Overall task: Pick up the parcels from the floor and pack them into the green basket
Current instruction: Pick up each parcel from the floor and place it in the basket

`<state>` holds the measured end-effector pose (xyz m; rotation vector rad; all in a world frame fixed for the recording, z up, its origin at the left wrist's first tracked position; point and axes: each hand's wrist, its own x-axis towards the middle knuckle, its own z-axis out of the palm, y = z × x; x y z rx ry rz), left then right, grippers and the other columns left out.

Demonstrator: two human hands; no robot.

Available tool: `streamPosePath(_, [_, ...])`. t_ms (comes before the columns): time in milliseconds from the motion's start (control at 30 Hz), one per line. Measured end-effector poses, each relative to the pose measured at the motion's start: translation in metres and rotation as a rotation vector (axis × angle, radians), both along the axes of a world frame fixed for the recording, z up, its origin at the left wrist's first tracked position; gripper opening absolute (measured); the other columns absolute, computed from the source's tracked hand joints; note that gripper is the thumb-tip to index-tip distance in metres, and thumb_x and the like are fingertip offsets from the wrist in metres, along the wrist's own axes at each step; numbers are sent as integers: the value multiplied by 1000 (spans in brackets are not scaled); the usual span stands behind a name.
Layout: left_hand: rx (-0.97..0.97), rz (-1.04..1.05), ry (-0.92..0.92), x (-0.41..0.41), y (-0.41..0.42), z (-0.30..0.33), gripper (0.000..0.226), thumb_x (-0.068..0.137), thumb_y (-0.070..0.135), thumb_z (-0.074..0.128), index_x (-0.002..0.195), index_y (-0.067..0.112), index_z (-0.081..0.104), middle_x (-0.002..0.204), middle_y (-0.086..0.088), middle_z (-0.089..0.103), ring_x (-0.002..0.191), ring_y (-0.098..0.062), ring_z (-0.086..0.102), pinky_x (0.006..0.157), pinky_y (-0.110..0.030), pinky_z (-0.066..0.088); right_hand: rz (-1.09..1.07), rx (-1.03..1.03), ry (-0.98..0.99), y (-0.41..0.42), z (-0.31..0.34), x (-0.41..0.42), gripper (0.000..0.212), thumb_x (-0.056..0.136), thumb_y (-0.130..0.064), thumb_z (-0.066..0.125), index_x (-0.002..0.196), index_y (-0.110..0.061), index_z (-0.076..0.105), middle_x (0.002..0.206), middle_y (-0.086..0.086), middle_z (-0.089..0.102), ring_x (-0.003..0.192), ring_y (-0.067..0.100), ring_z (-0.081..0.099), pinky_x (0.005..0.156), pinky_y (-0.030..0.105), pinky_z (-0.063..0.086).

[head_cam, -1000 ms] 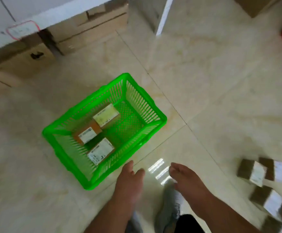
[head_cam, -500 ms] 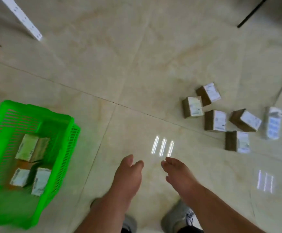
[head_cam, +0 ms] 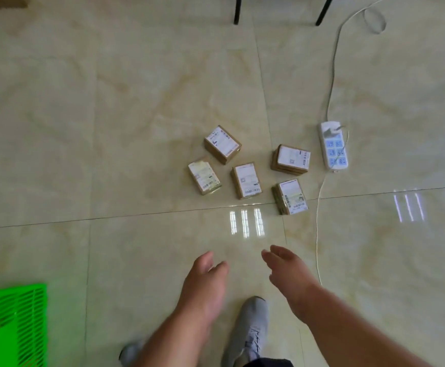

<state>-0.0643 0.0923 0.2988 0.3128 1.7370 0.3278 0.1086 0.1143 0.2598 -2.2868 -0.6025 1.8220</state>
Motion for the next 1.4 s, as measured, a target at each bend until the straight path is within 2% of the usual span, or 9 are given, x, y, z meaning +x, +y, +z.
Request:
streamPosePath(400, [-52, -38, -89, 66, 53, -20, 54, 99, 21, 57, 151, 18, 45, 152, -2, 50, 135, -22, 52, 116, -40, 39, -98, -53, -122, 22, -2, 84, 72, 82, -46, 64, 147, -17, 49, 137, 4, 62, 127, 26, 58, 113, 48, 43])
streamPosePath(600, [-72, -67, -124, 74, 84, -30, 55, 99, 22, 56, 152, 21, 42, 155, 1, 47, 136, -22, 51, 110, -32, 39, -18, -74, -194, 49, -1, 97, 58, 95, -36, 62, 147, -15, 49, 140, 7, 60, 127, 27, 57, 112, 43, 41])
streamPosePath(733, [-52, -106, -100, 86, 103, -41, 58, 99, 23, 55, 155, 19, 39, 157, 1, 44, 140, -17, 47, 116, -32, 36, -22, -81, -205, 76, -15, 103, 38, 98, -27, 60, 126, -1, 59, 139, 21, 59, 130, 36, 55, 112, 46, 39])
streamPosePath(800, [-46, -113, -86, 95, 110, -50, 58, 99, 24, 56, 155, 20, 39, 158, 1, 44, 141, -15, 46, 117, -33, 35, 10, -90, -214, 90, -28, 109, 43, 98, -24, 59, 133, 1, 56, 142, 23, 57, 133, 36, 53, 114, 46, 39])
streamPosePath(933, [-60, -157, -36, 121, 123, -71, 59, 96, 31, 58, 153, 22, 43, 155, 4, 48, 139, -15, 48, 114, -29, 36, 131, -106, -193, 119, -51, 125, 41, 101, -23, 52, 136, -4, 56, 133, 25, 61, 121, 37, 60, 100, 45, 49])
streamPosePath(1067, [-82, -141, -18, 159, 139, -103, 60, 94, 34, 60, 151, 23, 44, 154, 4, 48, 137, -16, 50, 115, -37, 39, 269, -105, -211, 144, -89, 157, 6, 100, -28, 49, 102, -26, 55, 101, 2, 61, 92, 23, 56, 86, 37, 53])
streamPosePath(1133, [-75, -134, -20, 179, 149, -124, 61, 94, 34, 58, 152, 23, 43, 156, 5, 46, 138, -16, 49, 115, -36, 39, 342, -141, -186, 158, -111, 170, 19, 101, -19, 46, 83, -22, 51, 82, -2, 52, 85, 23, 50, 67, 25, 44])
streamPosePath(1267, [-89, -108, -29, 215, 165, -174, 63, 95, 34, 56, 155, 23, 40, 158, 3, 43, 141, -18, 45, 113, -32, 36, 344, -136, -196, 174, -158, 196, 4, 97, -19, 51, 99, -18, 54, 78, -2, 54, 68, 17, 52, 58, 26, 40])
streamPosePath(1400, [-111, -64, -41, 252, 177, -238, 66, 95, 37, 57, 156, 25, 36, 157, 3, 44, 140, -19, 45, 112, -35, 37, 336, -146, -140, 186, -222, 218, 37, 98, -21, 52, 134, -22, 50, 102, -1, 61, 82, 15, 56, 77, 25, 41])
